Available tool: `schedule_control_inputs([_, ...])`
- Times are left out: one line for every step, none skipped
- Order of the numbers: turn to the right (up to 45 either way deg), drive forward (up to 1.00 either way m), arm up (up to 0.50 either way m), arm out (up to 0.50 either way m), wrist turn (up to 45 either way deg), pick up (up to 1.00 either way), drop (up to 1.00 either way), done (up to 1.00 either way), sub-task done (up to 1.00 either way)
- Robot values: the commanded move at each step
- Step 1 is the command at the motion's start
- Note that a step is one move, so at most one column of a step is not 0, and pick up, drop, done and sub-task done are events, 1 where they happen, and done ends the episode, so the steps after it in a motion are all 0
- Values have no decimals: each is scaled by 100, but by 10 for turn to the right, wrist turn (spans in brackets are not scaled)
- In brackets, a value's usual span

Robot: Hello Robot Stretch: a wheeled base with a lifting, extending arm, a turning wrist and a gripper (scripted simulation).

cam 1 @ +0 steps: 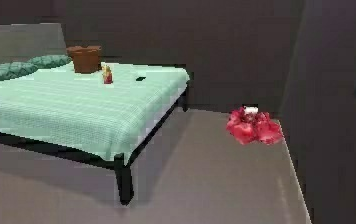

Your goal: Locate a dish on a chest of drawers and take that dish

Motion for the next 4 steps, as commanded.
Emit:
schedule_control_inputs([-330, 0, 0, 0, 0, 0, 0, 0, 0])
schedule_control_inputs([0, 55, 0, 0, 0, 0, 0, 0, 0])
schedule_control_inputs([-240, 0, 0, 0, 0, 0, 0, 0, 0])
schedule_control_inputs([0, 65, 0, 0, 0, 0, 0, 0, 0])
